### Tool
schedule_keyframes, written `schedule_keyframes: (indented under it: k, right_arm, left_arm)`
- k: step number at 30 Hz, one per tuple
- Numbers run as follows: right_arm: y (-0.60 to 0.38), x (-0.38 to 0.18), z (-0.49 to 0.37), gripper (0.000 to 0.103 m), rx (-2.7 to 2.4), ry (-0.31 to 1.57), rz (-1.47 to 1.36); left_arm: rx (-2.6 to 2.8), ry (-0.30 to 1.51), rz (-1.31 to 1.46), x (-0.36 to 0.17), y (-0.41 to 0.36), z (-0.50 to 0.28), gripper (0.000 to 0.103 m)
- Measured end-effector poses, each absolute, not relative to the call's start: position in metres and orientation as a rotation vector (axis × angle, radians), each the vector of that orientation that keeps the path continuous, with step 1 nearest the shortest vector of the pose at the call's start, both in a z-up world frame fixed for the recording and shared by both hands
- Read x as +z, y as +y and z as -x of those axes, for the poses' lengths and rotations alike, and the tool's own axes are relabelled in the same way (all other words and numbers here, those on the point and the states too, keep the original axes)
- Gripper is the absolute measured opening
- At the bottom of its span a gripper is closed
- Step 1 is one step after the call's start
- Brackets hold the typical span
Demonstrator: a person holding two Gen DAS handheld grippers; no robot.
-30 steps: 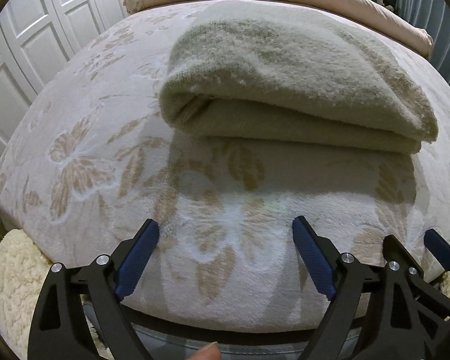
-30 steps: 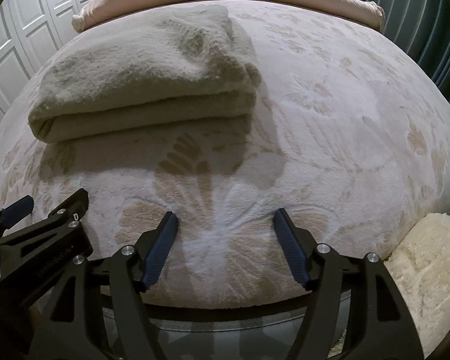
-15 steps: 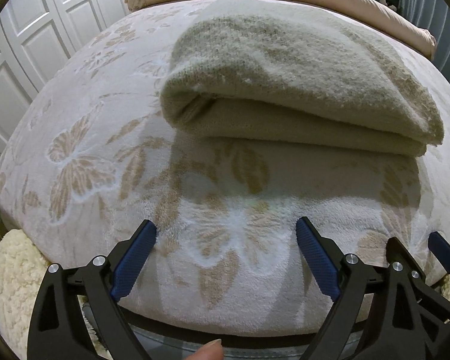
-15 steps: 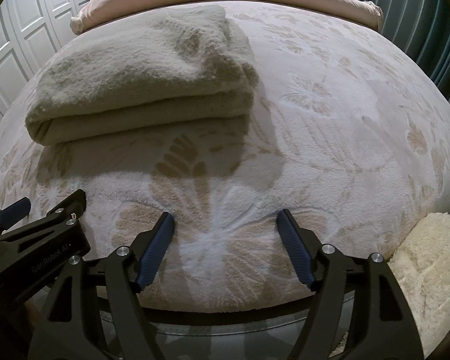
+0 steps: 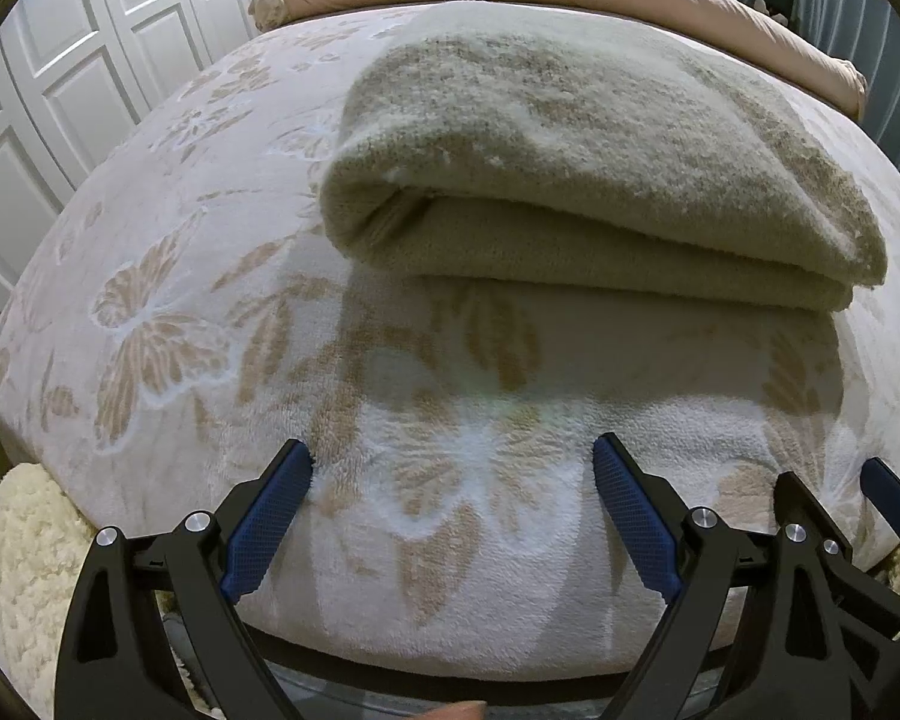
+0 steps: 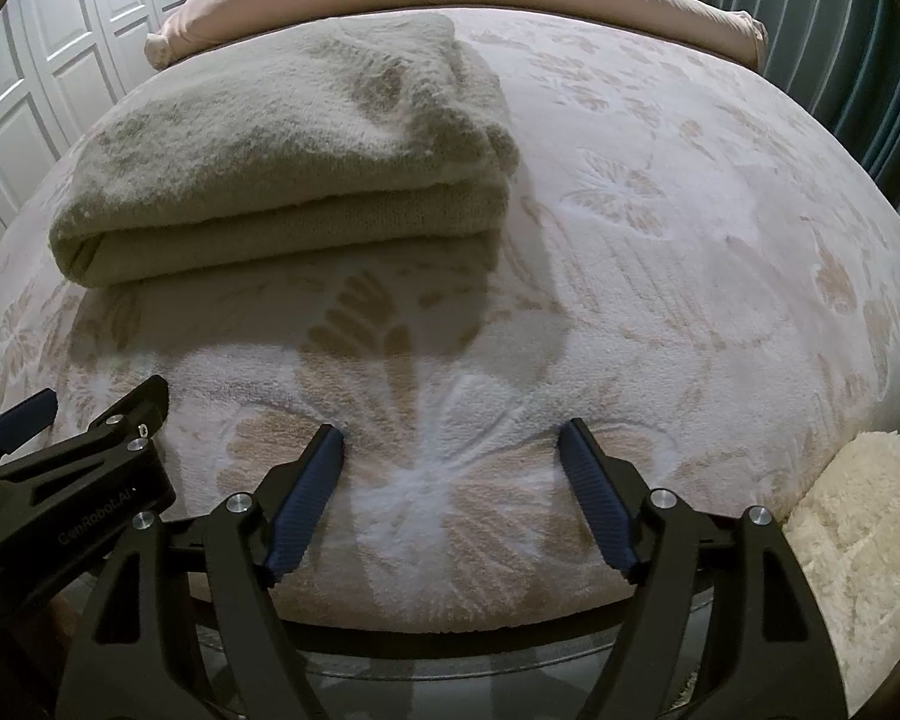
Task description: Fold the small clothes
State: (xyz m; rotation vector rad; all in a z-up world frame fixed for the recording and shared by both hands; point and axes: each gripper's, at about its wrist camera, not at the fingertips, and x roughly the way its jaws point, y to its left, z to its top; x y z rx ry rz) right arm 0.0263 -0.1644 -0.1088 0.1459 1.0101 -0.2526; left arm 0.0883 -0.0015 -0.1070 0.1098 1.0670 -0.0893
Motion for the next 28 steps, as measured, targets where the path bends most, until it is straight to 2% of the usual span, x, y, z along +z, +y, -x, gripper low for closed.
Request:
schedule_keyframes:
  k: [28]
  right_arm:
    - [-0.1638,-0.1087,-0.0262,0.073,-0.255,1.007,-0.147]
  left_arm:
    - [-0.083,1.060,-0.112,-0.1046,-0.0025,-0.0862,0.092]
